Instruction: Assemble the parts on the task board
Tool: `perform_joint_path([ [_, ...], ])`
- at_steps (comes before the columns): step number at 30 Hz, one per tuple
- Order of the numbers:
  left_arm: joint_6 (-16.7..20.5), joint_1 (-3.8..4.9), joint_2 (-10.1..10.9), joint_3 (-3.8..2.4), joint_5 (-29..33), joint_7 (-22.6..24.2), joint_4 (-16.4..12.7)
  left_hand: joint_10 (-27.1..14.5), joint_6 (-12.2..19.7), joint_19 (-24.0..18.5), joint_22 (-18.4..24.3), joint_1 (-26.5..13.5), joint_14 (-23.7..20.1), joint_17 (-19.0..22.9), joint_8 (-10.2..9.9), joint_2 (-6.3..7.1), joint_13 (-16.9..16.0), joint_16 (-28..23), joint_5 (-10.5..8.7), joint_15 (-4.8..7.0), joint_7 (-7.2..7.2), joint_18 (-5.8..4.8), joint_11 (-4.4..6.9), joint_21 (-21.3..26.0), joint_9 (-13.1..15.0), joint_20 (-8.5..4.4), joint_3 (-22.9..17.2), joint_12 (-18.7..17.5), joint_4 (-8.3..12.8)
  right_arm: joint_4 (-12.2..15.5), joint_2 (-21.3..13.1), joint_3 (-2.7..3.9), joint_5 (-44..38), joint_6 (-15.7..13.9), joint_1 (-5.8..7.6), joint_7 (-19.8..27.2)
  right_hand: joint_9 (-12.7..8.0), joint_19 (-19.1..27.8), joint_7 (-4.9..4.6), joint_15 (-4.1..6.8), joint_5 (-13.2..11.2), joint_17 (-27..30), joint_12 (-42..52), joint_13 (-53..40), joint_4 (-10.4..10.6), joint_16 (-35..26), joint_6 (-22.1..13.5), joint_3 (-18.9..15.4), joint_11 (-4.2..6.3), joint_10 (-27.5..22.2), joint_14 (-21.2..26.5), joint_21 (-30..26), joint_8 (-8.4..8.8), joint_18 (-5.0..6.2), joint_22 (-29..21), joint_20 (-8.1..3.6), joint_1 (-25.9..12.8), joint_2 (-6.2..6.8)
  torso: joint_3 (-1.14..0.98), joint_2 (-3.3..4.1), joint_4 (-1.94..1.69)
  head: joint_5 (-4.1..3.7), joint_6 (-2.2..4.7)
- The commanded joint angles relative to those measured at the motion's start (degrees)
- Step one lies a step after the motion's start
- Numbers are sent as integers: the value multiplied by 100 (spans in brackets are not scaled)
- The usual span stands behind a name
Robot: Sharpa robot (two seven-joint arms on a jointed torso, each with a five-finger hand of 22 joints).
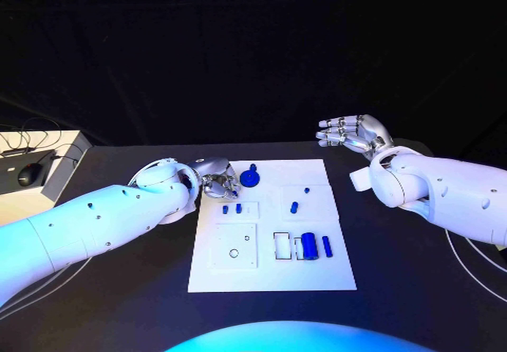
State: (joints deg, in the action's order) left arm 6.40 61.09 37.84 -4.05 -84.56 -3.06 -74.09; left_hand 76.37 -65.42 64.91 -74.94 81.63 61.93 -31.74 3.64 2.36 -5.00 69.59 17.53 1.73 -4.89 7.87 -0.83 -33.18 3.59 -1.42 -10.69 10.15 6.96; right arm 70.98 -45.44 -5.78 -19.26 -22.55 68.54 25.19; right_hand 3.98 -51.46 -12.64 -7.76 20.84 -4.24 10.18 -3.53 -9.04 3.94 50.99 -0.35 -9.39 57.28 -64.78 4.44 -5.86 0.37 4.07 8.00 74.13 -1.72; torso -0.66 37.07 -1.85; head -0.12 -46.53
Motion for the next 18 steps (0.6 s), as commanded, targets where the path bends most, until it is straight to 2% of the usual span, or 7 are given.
perform_joint_path([
  [1,46,-1,4,-2,8,83,-22,19,28,9,-93,-29,20,-12,-13,5,2,-20,-12,29,4,-89,39,2,0,-28,-5,-31,34,-6,6,4,-29,53,2,37,-4,26,-12,19,27,6,-31,8,4,-23,15,43,2,48,-10,-12,39,-37,0,-17,-40,-26,0,1,-1,3,3],
  [10,-33,-1,24,-4,7,68,-61,57,61,12,-90,-61,25,-33,-13,47,1,-21,-15,36,18,-94,51,4,1,-32,2,-23,24,-10,5,4,-29,51,2,37,-4,26,-12,19,27,6,-31,8,4,-23,15,43,2,48,-10,-12,39,-37,0,-17,-40,-26,-2,0,1,0,0],
  [18,-133,-3,67,-15,16,62,-140,110,156,12,-80,-109,21,-62,-13,138,3,-25,-15,44,52,-107,67,22,0,-36,42,-10,-10,-10,-1,4,-29,48,2,36,-4,26,-12,19,27,6,-31,8,4,-23,15,43,2,48,-10,-12,39,-37,0,-17,-40,-26,-1,-1,2,-3,-5],
])
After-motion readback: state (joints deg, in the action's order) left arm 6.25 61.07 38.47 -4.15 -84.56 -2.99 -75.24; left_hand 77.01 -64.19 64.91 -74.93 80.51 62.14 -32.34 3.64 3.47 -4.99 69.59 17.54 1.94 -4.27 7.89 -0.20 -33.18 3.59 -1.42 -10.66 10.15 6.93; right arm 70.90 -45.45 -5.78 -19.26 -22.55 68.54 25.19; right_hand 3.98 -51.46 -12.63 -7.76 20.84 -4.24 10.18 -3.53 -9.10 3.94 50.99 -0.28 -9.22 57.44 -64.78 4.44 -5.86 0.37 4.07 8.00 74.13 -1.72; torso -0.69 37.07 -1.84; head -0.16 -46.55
